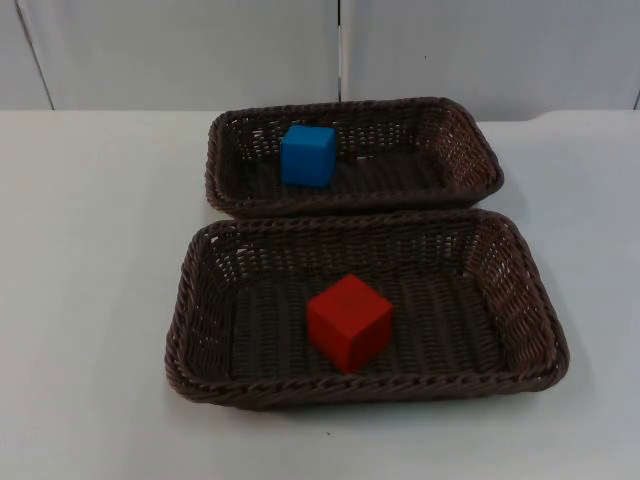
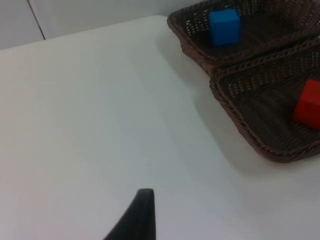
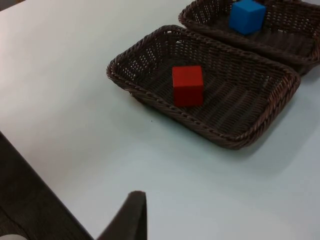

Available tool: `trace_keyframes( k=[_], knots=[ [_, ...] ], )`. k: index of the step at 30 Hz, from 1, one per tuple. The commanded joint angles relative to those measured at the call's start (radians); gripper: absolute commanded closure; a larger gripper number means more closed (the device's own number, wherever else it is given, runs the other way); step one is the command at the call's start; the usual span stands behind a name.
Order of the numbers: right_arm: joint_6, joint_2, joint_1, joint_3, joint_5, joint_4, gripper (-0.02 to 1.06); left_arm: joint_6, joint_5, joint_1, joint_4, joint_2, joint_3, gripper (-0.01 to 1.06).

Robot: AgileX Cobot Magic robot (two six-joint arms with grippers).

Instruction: Pick up one cube with the left hand and place it into the upper basket. Pick up one cube with the right hand and place it into the lower basket.

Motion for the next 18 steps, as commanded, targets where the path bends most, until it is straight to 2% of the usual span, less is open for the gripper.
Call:
trace_keyframes(
  k=[1, 18],
  knots=[
    [0.001, -0.004, -0.004, 0.002, -0.001, 0.003, -0.01, -0.006, 0.004, -0.002, -0.001, -0.004, 0.005, 0.00],
    [0.001, -0.004, -0.004, 0.002, -0.001, 0.003, -0.01, -0.006, 0.004, -0.002, -0.001, -0.004, 0.005, 0.00]
  ],
)
